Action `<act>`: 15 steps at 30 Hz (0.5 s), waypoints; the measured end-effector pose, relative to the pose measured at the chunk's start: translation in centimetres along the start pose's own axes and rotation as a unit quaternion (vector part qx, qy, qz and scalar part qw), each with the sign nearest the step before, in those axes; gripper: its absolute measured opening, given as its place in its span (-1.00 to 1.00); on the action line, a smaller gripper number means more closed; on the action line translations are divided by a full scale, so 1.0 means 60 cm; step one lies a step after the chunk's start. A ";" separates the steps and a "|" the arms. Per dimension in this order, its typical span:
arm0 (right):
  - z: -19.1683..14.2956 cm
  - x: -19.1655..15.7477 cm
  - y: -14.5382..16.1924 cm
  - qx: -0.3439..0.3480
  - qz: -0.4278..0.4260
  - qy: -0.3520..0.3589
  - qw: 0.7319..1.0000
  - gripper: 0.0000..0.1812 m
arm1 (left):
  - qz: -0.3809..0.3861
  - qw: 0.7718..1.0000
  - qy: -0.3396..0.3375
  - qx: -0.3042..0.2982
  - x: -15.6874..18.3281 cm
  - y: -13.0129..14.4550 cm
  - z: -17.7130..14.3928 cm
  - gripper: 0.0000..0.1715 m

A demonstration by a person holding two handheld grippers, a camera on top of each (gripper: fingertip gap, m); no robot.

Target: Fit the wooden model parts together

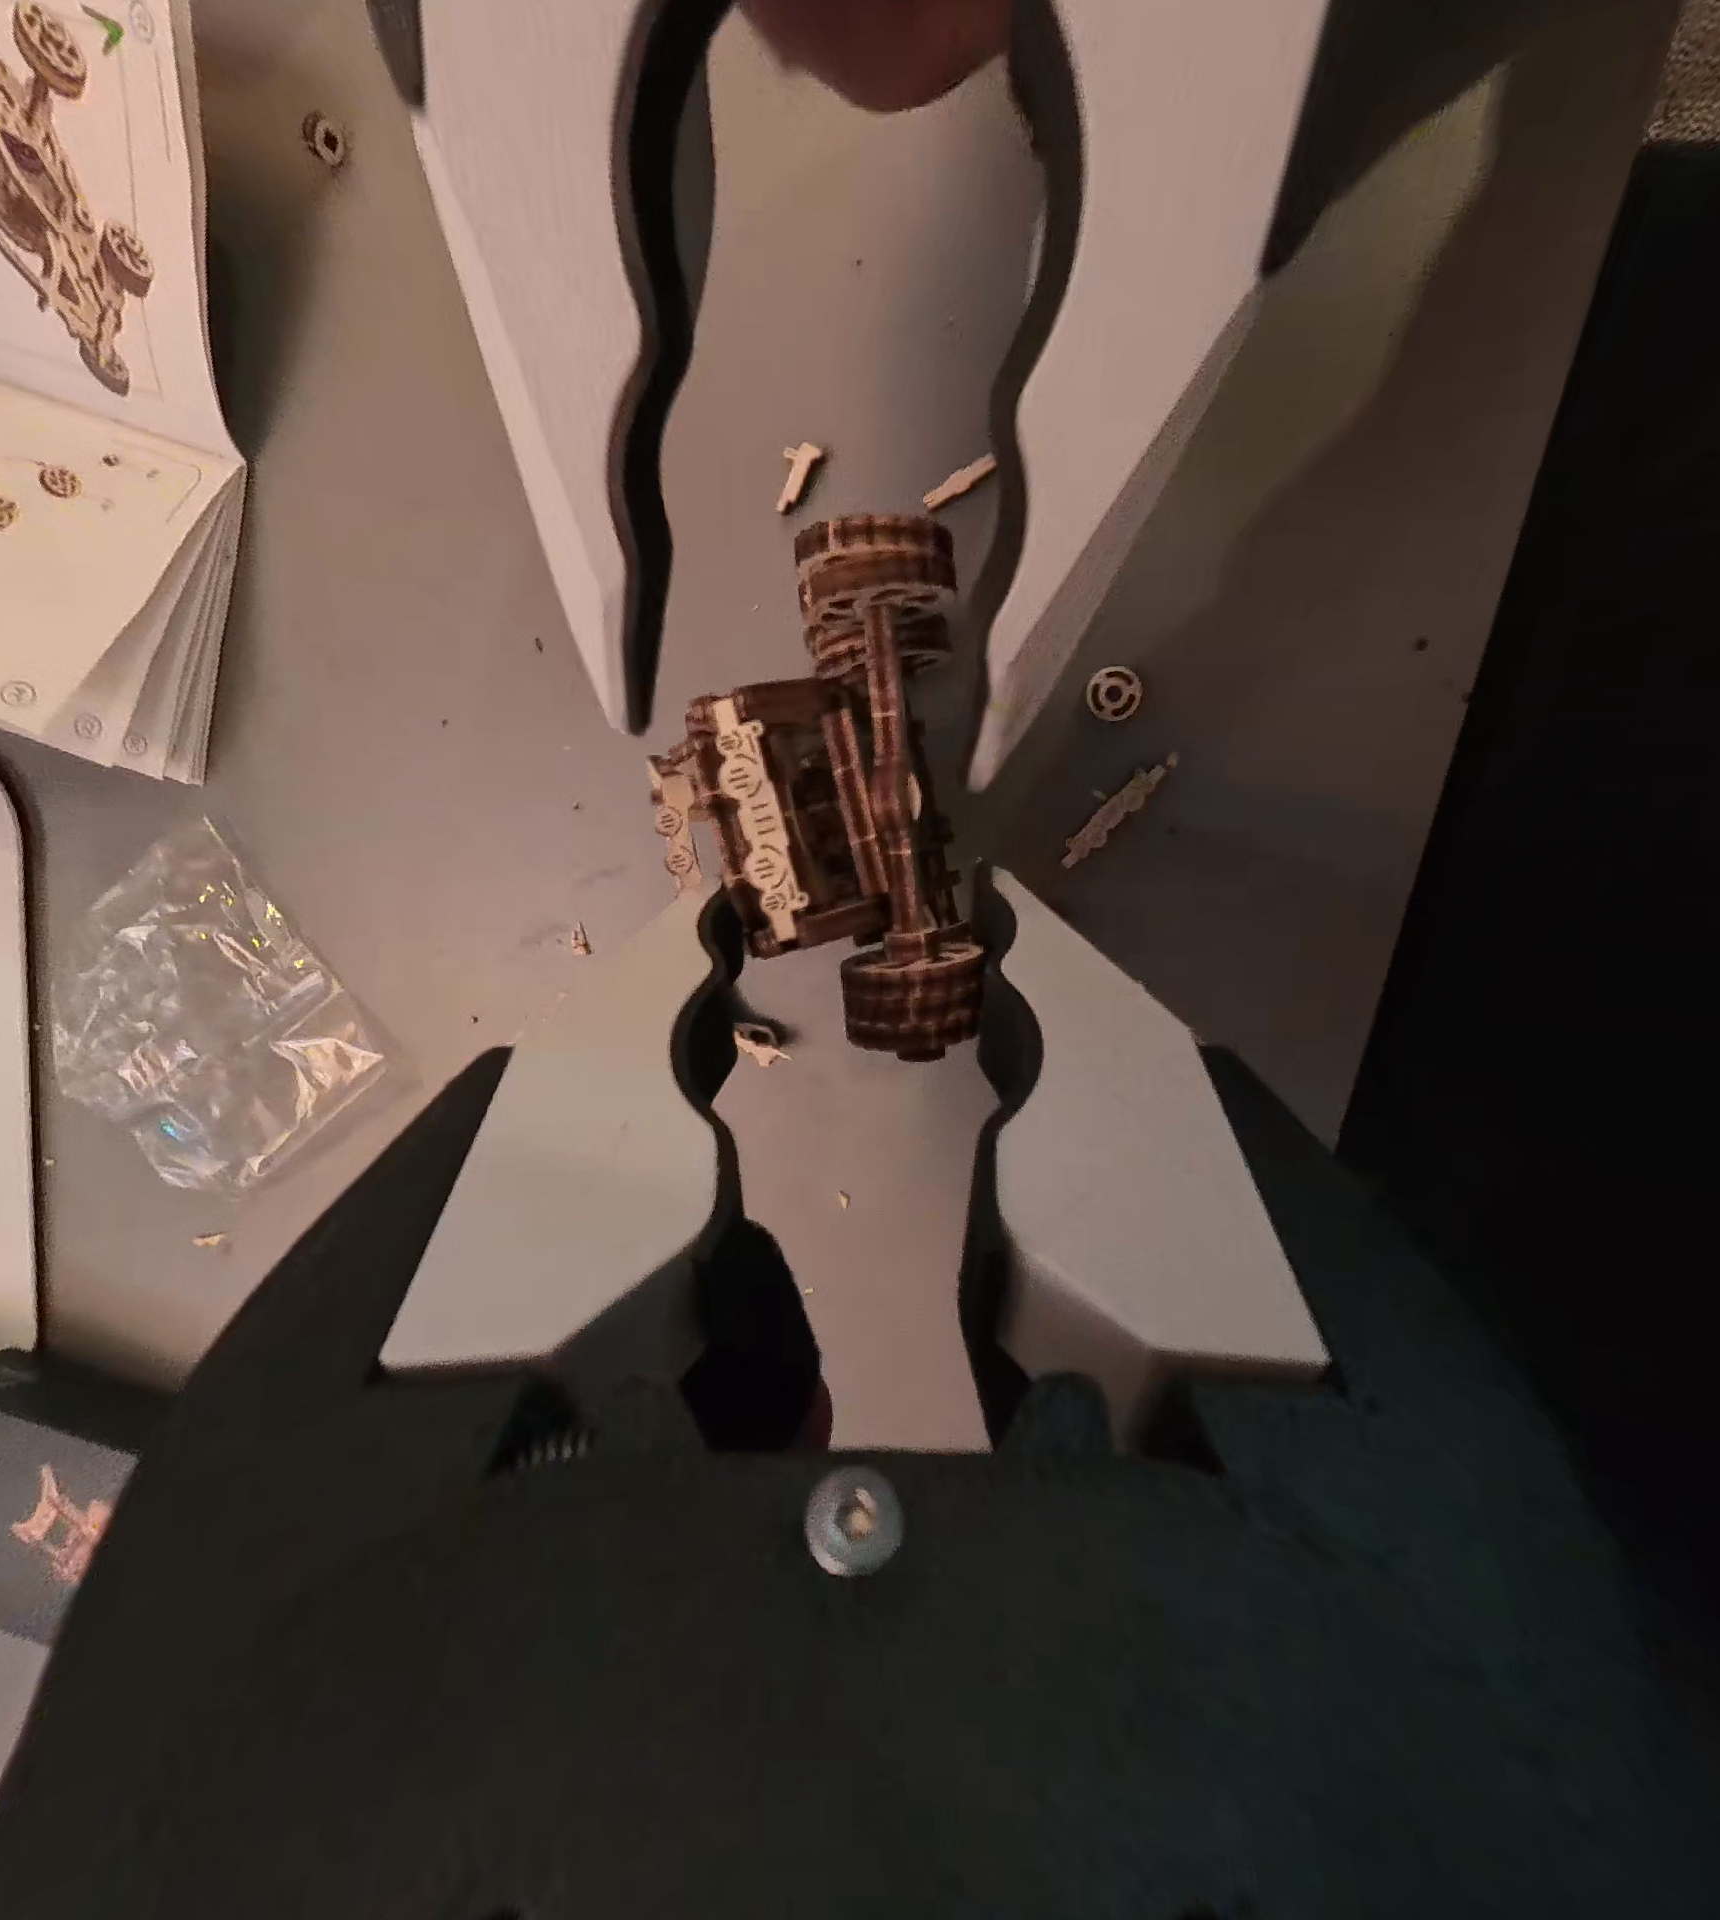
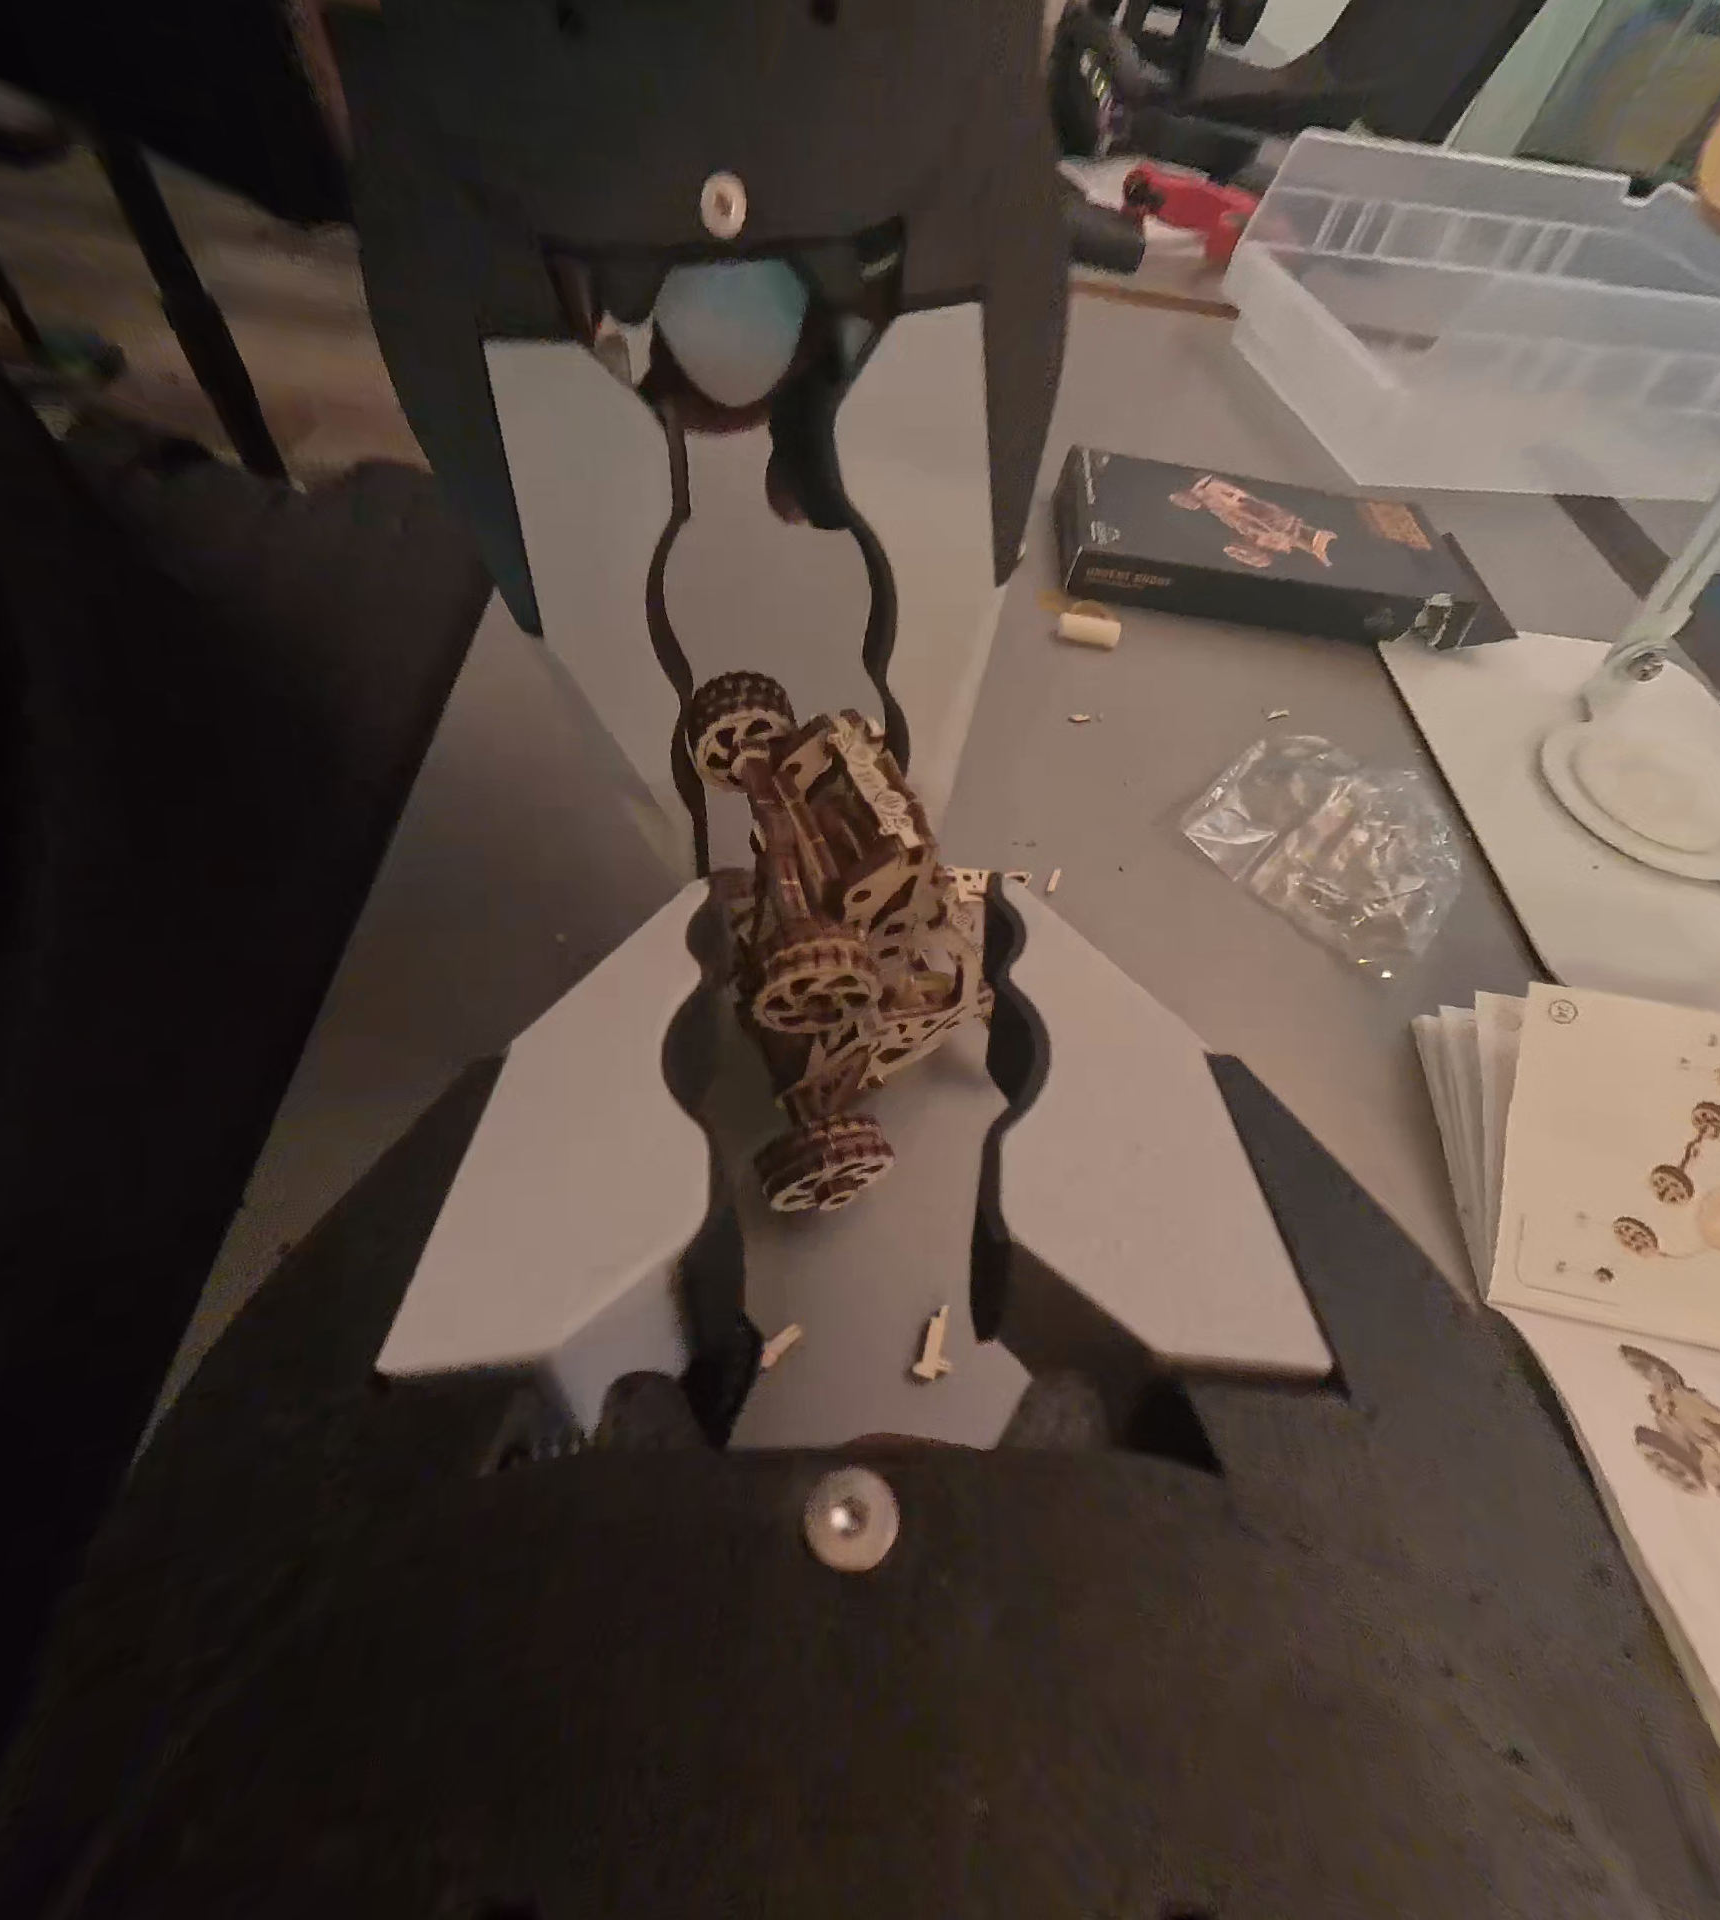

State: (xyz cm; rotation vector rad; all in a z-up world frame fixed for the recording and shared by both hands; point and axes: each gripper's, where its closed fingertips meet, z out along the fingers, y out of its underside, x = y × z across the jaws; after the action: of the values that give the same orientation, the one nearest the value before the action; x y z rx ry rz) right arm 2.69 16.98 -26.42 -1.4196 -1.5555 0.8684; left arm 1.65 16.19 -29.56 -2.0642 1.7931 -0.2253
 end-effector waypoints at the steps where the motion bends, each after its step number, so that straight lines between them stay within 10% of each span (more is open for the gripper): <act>1: 0.005 -0.001 0.005 -0.012 -0.009 -0.004 1.000 -0.51 | 0.011 1.000 0.002 0.003 0.002 -0.001 0.000 -0.52; 15: 0.011 0.006 0.001 -0.065 -0.059 0.020 0.996 -0.61 | -0.015 0.999 -0.024 0.029 -0.001 -0.005 -0.006 -0.51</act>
State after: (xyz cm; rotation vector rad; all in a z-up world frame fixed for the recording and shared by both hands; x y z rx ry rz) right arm 2.14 17.40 -26.71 -1.4107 -1.6729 0.6763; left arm 1.78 16.23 -29.07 -2.0412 1.7085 -0.2313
